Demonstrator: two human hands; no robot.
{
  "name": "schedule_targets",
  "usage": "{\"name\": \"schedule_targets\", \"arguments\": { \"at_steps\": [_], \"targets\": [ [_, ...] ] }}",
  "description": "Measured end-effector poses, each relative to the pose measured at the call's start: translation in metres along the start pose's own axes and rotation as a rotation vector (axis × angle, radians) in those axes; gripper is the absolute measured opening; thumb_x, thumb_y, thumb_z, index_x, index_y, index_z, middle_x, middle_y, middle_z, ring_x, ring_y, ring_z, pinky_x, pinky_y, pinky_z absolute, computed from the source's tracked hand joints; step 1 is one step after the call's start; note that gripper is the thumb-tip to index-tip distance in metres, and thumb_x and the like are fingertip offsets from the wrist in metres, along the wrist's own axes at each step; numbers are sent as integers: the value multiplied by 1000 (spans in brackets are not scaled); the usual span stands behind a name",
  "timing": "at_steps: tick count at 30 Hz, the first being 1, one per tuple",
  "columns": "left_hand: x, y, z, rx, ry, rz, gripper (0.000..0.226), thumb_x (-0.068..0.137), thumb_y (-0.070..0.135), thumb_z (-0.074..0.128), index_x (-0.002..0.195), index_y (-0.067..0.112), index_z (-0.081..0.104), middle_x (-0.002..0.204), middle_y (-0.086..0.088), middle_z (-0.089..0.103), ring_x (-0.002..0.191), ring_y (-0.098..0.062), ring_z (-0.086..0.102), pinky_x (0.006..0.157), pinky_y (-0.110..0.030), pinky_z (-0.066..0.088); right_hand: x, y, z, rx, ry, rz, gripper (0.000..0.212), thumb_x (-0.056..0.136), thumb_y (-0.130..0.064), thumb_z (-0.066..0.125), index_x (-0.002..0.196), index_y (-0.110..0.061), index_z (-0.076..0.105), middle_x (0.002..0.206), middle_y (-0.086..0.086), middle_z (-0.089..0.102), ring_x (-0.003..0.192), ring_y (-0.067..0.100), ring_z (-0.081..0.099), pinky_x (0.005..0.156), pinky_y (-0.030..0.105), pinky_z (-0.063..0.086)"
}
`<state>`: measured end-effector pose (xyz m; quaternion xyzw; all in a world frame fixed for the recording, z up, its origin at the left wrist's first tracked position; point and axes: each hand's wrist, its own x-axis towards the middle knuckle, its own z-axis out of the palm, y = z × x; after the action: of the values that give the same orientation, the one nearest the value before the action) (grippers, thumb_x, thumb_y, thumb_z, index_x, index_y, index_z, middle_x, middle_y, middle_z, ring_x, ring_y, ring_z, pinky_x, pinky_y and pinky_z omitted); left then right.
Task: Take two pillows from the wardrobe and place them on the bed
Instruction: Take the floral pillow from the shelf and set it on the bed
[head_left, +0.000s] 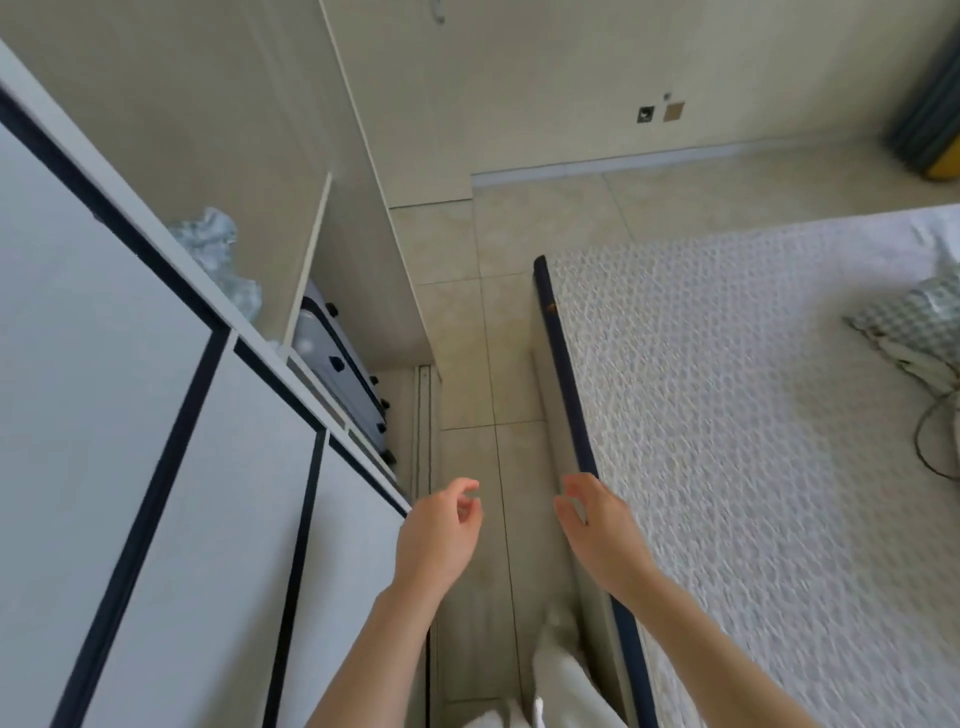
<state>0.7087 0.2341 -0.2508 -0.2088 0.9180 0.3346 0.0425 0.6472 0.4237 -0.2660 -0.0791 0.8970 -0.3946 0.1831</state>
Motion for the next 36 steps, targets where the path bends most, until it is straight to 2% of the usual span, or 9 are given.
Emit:
{"name": "schedule_targets", "arguments": {
  "at_steps": [3,7,11,14,16,26,30,33,36],
  "targets": [
    [28,5,-16,-79,85,-32,28,99,34,52,123,25,64,95,15,66,82,5,59,68,-12,48,52,-18,-6,-17,-49,-88,36,97,-31,47,132,-20,48,120,-9,52,103,7,52,75,14,37],
    [69,23,-42,-147,224,-87,27,99,31,53,122,22,65,94,10,69,84,1,63,74,-21,54,120,-55,-22,-39,-113,-211,36,96,-31,49,131,-20,48,122,-8,53,88,-1,50,66,8,36],
    [108,44,-64,-174,397,-142,27,99,26,54,123,19,65,94,5,69,80,-5,63,71,-15,50,177,-98,-38,-52,-160,-371,36,96,-31,50,131,-23,49,125,-8,55,98,0,49,72,8,36],
    [132,54,-76,-189,507,-179,29,98,24,55,124,18,65,105,5,67,91,-17,64,83,-29,54,216,-128,-44,-89,-217,-475,36,96,-29,50,131,-23,48,125,-7,56,98,2,50,73,9,36],
    [144,56,-82,-189,562,-209,28,98,21,56,124,18,64,107,6,66,91,-19,64,82,-27,52,236,-146,-43,-109,-268,-530,36,96,-29,50,131,-22,48,125,-4,56,103,7,53,79,15,38],
    [214,21,-140,-169,679,-386,31,94,11,60,124,12,65,116,-3,65,106,-22,59,90,-30,48,328,-230,3,-190,-436,-732,38,96,-22,50,133,-11,50,128,6,57,113,18,56,89,18,40],
    [241,-4,-164,-158,773,-438,33,90,6,63,123,10,64,122,-5,62,124,-24,50,101,-30,40,358,-278,40,-222,-522,-803,40,97,-23,50,135,-12,48,130,7,56,116,20,54,95,24,41],
    [261,-21,-183,-35,866,-500,45,88,3,64,132,6,56,148,-13,46,142,-32,33,116,-47,30,379,-323,70,-284,-597,-897,41,97,-22,50,136,-12,46,134,7,53,118,22,53,97,25,40],
    [273,-34,-200,90,936,-632,56,86,4,65,139,4,48,156,-17,34,148,-35,19,120,-56,15,396,-368,96,-350,-660,-1021,42,97,-22,50,138,-12,45,135,9,51,115,26,54,98,35,44]
  ]
}}
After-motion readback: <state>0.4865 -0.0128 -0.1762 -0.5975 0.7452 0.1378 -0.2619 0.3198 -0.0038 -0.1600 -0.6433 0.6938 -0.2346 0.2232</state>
